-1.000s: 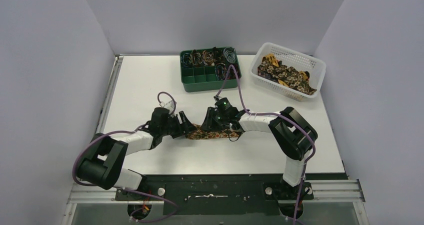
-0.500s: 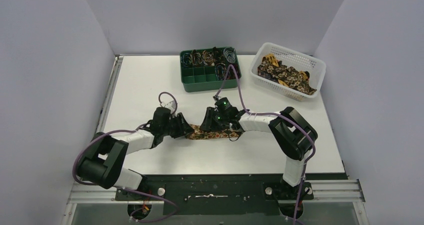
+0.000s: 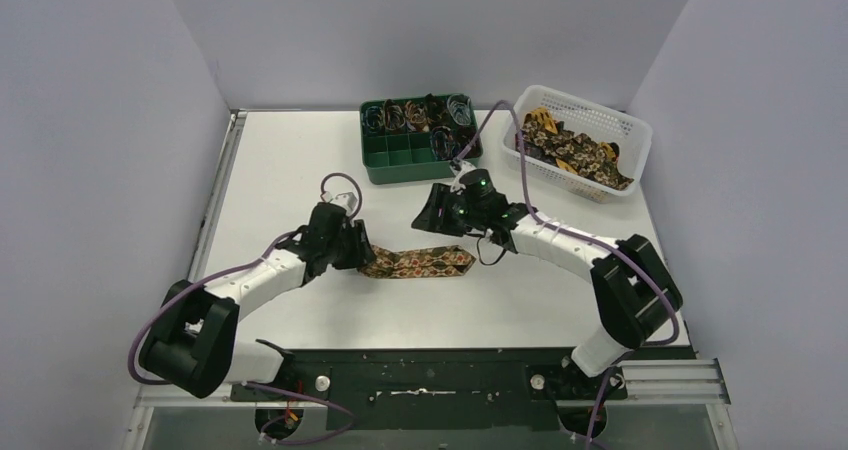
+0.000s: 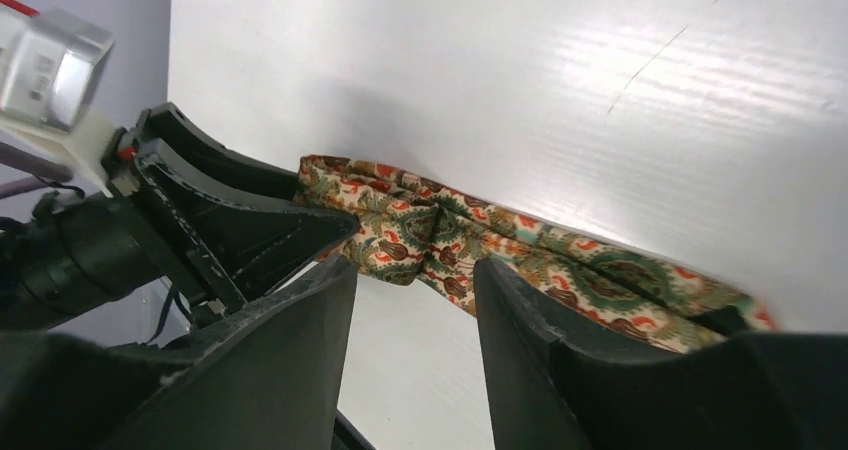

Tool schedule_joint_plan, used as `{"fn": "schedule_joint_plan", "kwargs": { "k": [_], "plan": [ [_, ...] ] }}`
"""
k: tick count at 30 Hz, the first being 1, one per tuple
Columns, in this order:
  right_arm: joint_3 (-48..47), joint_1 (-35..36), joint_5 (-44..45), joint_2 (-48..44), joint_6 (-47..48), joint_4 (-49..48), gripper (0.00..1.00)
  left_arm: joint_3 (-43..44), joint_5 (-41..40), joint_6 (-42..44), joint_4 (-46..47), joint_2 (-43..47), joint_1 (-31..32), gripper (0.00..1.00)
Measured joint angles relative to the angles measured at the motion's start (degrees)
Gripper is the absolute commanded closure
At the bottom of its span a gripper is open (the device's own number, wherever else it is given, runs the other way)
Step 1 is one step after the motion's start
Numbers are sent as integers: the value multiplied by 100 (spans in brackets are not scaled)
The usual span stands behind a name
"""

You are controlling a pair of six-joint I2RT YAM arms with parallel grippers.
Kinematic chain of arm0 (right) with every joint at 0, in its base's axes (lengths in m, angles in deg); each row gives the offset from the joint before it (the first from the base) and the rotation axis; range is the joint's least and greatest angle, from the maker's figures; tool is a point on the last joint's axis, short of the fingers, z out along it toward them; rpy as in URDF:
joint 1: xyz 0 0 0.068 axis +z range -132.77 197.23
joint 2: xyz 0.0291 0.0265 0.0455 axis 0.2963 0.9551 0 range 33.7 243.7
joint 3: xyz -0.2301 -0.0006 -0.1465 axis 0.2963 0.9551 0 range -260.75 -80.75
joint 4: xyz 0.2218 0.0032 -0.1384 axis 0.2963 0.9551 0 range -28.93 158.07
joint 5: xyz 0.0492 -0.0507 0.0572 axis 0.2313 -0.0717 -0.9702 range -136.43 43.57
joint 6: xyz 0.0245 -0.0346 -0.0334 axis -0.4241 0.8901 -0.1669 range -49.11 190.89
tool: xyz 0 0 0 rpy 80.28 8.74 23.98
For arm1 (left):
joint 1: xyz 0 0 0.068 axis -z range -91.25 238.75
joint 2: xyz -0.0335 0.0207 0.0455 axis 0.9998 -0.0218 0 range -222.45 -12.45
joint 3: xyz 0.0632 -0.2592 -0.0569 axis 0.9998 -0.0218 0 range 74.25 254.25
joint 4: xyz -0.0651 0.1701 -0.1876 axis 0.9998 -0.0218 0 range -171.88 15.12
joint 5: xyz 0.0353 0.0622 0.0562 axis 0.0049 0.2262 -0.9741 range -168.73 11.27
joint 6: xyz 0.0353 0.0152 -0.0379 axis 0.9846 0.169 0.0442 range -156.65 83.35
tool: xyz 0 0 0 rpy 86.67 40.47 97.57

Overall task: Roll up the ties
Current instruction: Roll the tie at the center of the board.

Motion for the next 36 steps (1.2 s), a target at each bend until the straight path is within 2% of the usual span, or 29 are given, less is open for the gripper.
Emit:
{"fn": "schedule_joint_plan", "kwargs": {
  "k": [5, 11, 21, 32, 36],
  "plan": [
    [175, -413, 79, -433, 94, 33, 51, 581, -702, 308, -863, 4, 304, 62],
    [546, -835, 96, -472, 116, 208, 51, 1182, -1703, 415, -1644, -103, 802, 62],
    [769, -1110, 74, -494, 170, 302, 50, 2065, -3377, 404, -2767, -935, 1738, 62],
    [962, -1305, 15, -634, 203, 315, 49, 2918, -4653, 94, -3600, -1856, 2437, 62],
    [1067, -1436, -17, -688, 205, 319, 49, 3239, -5005, -13, -3877, -2302, 2736, 57]
  ]
}}
